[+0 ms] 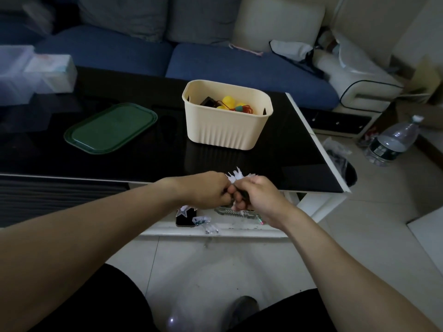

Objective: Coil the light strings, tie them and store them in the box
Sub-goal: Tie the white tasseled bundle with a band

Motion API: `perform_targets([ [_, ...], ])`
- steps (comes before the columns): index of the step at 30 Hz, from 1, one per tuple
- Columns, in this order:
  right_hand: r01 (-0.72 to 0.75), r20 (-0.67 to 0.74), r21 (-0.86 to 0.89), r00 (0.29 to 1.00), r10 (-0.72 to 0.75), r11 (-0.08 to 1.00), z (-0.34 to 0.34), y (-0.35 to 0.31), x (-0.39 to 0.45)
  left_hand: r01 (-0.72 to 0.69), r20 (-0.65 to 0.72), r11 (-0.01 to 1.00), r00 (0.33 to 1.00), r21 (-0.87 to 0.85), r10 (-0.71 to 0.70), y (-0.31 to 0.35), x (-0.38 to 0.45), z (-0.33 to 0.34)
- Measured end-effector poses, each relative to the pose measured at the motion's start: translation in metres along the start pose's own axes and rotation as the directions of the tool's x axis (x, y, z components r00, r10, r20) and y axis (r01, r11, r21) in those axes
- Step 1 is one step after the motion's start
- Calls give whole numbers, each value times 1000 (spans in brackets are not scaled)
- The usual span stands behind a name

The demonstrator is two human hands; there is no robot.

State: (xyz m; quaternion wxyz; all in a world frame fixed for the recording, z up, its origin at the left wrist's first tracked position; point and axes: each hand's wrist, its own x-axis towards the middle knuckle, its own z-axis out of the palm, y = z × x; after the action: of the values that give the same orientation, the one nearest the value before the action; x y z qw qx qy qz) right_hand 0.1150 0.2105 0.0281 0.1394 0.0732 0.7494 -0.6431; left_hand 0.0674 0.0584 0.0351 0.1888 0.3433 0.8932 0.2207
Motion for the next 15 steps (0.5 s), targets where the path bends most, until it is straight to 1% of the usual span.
perform_targets([
  [3, -47, -1, 87, 999, 47, 995, 6, -2, -2, 21, 78, 996, 997, -88, -14, -6, -1, 3],
  [5, -69, -27, 110, 997, 73, 991, 6, -4, -1, 25, 90, 983, 996, -180, -8, -6, -2, 5],
  [6, -84, -39, 103, 995, 88, 991, 6, -5, 0, 13, 75, 981, 997, -192, 1, -5, -3, 5],
  [9, -110, -38, 116, 993, 115, 987, 4, -6, 1, -47, -21, 994, 999, -97, 45, -3, -4, 3],
  [12, -126, 50, 246, 992, 117, 961, 0, -6, 2, -75, -67, 996, 995, -47, 71, -3, -7, 1],
  [15, -179, 194, 355, 974, 115, 917, -7, -5, 5, -29, -65, 994, 998, -104, 23, -4, -8, 1],
])
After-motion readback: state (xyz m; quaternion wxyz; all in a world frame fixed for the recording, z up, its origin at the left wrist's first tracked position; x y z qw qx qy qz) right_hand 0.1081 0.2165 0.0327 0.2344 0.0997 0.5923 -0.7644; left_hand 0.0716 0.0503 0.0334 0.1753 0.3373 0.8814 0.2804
